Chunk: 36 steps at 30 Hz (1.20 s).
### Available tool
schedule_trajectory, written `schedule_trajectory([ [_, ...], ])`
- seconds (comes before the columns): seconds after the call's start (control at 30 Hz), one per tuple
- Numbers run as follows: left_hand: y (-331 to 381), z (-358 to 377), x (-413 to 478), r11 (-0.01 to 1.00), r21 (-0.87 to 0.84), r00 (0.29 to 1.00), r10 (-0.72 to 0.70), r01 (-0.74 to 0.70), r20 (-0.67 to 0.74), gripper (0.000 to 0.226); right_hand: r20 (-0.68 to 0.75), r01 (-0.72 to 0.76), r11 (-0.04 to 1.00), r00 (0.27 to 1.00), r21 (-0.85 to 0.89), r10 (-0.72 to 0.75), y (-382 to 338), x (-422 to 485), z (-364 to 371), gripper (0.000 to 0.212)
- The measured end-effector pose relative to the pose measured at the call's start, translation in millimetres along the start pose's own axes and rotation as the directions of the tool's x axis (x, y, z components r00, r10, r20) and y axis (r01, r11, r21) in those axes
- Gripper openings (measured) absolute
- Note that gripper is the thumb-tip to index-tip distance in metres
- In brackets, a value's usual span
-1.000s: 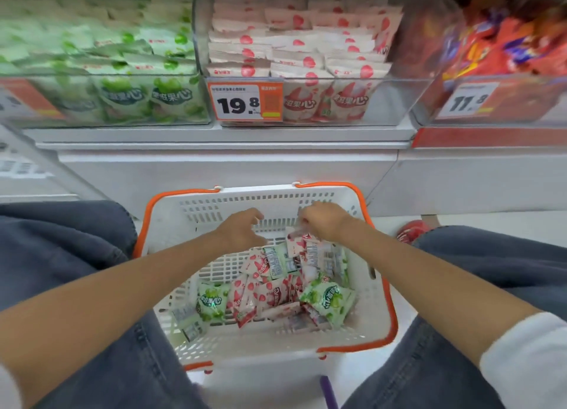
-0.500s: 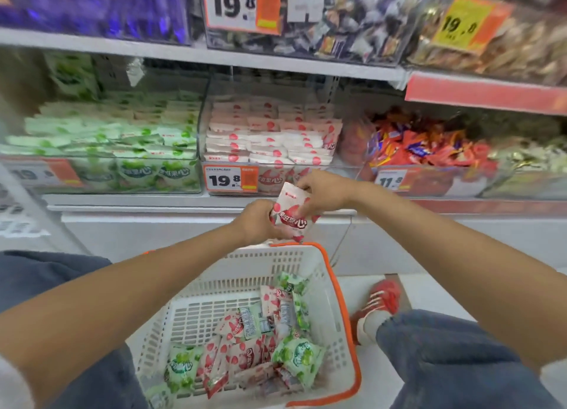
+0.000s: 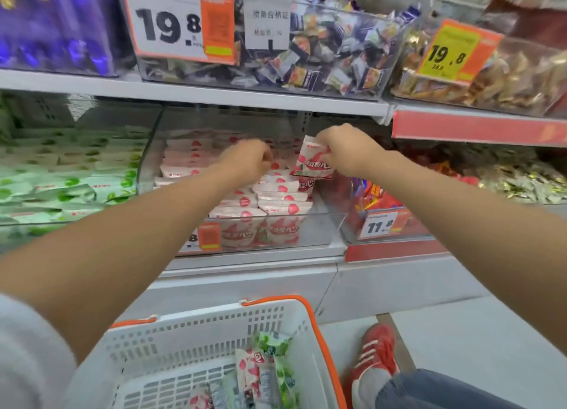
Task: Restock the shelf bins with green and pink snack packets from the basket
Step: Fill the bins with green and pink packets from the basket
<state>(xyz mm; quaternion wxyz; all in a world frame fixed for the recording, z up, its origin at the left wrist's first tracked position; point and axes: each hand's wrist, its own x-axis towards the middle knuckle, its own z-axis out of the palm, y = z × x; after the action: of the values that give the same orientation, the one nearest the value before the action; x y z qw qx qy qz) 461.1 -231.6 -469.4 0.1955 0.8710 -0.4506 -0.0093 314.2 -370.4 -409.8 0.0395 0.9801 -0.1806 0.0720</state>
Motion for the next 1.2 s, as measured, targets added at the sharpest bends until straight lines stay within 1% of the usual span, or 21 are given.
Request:
schedule_trajectory([
  [0.03,-2.6,2.1,5.2,1.000,-0.009,0.999,0.006,-0.006,0.039,0.022,0.011,-0.003,1.000,1.000,-0.016,0.003,0.8,5.1,3.1,0.027],
  [0.1,-8.2,6.0,11.2,0.999,-0.029,0.995,0.025,-0.022,0.095,0.025,0.042,-0.017,0.999,0.999,-0.032,0.018,1.3,13.9,8.5,0.026],
  [0.17,-14.7,9.3,14.4,0.999,-0.042,0.994,0.039,-0.035,0.100,0.022,0.077,-0.009,0.999,0.997,-0.045,0.013,0.0,20.8,11.4,0.019],
  [0.23,-20.7,12.8,15.6,0.997,-0.072,0.997,0.030,-0.025,0.071,0.016,0.098,0.004,0.999,0.995,-0.051,0.001,0.6,27.1,13.9,0.005],
  [0.3,-23.1,15.5,14.4,0.995,-0.100,0.999,0.018,-0.014,0.039,0.015,0.122,-0.007,0.998,0.992,-0.063,0.014,1.1,31.1,13.6,0.022],
  [0.4,-22.7,17.9,11.4,0.995,-0.098,1.000,0.009,-0.008,0.008,0.015,0.155,0.006,0.996,0.988,-0.090,0.008,3.6,36.3,10.0,0.029],
  [0.5,-22.2,19.2,10.6,0.997,-0.068,1.000,0.022,-0.024,-0.018,0.013,0.136,0.021,0.995,0.991,-0.093,-0.008,5.6,39.8,6.9,0.031],
  [0.6,-18.7,20.2,11.1,0.990,-0.113,0.996,0.078,-0.083,-0.050,0.006,0.130,0.032,0.994,0.991,-0.105,-0.019,6.3,39.7,9.9,0.024],
  [0.7,-14.0,19.6,9.8,0.983,-0.130,0.990,0.134,-0.127,0.043,0.015,0.150,0.049,0.992,0.988,-0.114,-0.032,5.3,39.4,13.2,0.021],
  [0.73,-13.5,19.5,9.9,0.985,-0.116,0.988,0.135,-0.126,0.072,0.015,0.153,0.055,0.991,0.988,-0.118,-0.037,4.2,38.9,12.9,0.022],
  [0.83,-15.2,17.9,12.5,0.988,-0.104,0.987,0.125,-0.114,0.103,0.012,0.166,0.059,0.990,0.985,-0.132,-0.037,1.6,38.3,13.9,0.021],
  [0.93,-16.7,16.0,12.8,0.988,-0.105,0.985,0.122,-0.110,0.124,0.013,0.185,0.059,0.989,0.982,-0.135,-0.033,-2.7,39.0,22.1,0.027],
  [1.0,-16.6,15.9,11.5,0.988,-0.103,0.986,0.125,-0.114,0.111,0.012,0.216,0.070,0.989,0.976,-0.131,-0.040,-4.5,42.9,31.5,0.031],
  [1.1,-16.8,18.0,11.2,0.987,-0.109,0.988,0.127,-0.118,0.083,0.012,0.256,0.043,0.993,0.967,-0.109,-0.014,-6.4,46.9,46.0,0.037],
  [1.2,-18.6,20.5,11.6,0.986,-0.120,0.990,0.121,-0.113,0.067,0.012,0.261,0.041,0.993,0.965,-0.114,-0.009,-9.7,48.3,59.0,0.036],
])
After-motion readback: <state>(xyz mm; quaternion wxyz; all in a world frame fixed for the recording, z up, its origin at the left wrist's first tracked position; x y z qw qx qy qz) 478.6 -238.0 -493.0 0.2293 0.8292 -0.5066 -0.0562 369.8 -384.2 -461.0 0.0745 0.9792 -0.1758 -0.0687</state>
